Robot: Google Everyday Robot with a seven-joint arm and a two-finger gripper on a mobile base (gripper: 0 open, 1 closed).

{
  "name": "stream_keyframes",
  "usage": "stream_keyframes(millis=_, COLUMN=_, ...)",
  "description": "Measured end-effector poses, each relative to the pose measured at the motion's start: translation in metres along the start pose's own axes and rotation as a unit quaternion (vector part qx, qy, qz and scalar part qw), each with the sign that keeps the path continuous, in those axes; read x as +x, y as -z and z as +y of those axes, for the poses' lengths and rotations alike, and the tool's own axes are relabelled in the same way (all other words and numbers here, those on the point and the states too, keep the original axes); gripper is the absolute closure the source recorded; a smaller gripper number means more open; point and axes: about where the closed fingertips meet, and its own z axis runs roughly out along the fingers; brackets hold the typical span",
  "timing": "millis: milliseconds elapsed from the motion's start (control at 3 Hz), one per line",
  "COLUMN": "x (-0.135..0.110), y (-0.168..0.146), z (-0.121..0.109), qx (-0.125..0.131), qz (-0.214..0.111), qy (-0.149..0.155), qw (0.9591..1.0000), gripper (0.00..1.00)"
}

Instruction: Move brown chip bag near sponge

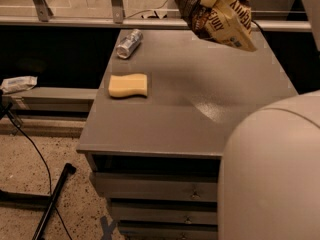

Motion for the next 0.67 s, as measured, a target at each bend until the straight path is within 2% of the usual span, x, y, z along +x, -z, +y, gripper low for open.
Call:
stream_keyframes(millis=333, x=-0.033, y=0.008, z=-0.001, qx=0.014, qz=-0.018, qy=0.001, qw=0.9997, gripper=1.0)
stream_keyframes(millis=667, x=-0.035, y=-0.04, z=0.039, qx=-0.039, qz=0.011, qy=-0.01, qw=0.9991, gripper=1.0)
